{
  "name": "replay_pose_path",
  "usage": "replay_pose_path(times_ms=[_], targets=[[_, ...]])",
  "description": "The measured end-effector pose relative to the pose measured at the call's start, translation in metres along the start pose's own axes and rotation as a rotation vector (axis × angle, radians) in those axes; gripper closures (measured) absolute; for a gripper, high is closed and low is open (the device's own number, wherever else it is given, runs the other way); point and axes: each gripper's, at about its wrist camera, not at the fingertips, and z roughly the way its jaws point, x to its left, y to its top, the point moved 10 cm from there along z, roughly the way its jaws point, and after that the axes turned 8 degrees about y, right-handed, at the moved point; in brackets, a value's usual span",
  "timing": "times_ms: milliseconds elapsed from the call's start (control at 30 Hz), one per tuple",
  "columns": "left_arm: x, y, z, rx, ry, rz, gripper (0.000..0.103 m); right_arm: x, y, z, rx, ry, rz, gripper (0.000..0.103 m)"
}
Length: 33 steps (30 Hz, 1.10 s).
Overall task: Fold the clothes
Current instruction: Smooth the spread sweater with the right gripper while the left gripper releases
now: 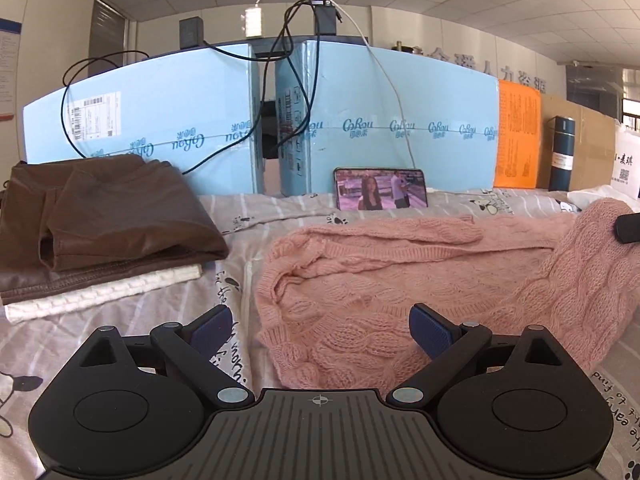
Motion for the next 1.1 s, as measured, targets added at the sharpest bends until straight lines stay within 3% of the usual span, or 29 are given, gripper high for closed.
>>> replay_pose_path(times_ms=[133, 233, 433, 500, 533, 567, 700, 867, 967, 1033, 1100], targets=[[-0.002, -0.001, 0.004, 0.009, 0.033, 0.025, 0.006, -0.022, 0.001, -0.008, 0.009, -0.188, -0.116, 0.096], [-0.012, 0.0, 0.001, -0.004, 0.002, 0.048, 0.006, -0.041, -0.01, -0.004, 0.063, -0.288, -0.158, 0.096], [-0.04, -0.003, -0.004, -0.009, -0.059, 0.166, 0.006, -0.063, -0.026, 0.008, 0.147, -0.368, -0.156, 0.093], [-0.046, -0.008, -0.004, -0.004, -0.028, 0.257, 0.006, -0.063, -0.026, 0.006, 0.15, -0.406, -0.177, 0.07], [-0.048, -0.012, -0.004, -0.004, 0.002, 0.311, 0.005, -0.064, -0.026, 0.005, 0.152, -0.429, -0.192, 0.05], [-0.048, -0.014, -0.004, 0.001, 0.013, 0.339, 0.005, -0.065, -0.026, 0.003, 0.155, -0.446, -0.207, 0.046], [-0.044, -0.021, -0.004, 0.027, 0.026, 0.358, 0.005, -0.072, -0.027, 0.002, 0.182, -0.489, -0.224, 0.038], [-0.045, -0.016, -0.007, 0.005, 0.037, 0.358, 0.004, -0.081, -0.035, 0.008, 0.243, -0.537, -0.249, 0.034], [-0.054, 0.006, -0.018, -0.098, 0.021, 0.297, 0.004, -0.084, -0.037, 0.01, 0.255, -0.547, -0.257, 0.029], [-0.071, 0.018, -0.027, -0.154, -0.041, 0.286, 0.004, -0.084, -0.036, 0.009, 0.25, -0.546, -0.257, 0.028], [-0.094, 0.022, -0.034, -0.207, -0.115, 0.342, 0.004, -0.08, -0.034, 0.004, 0.222, -0.541, -0.264, 0.026]])
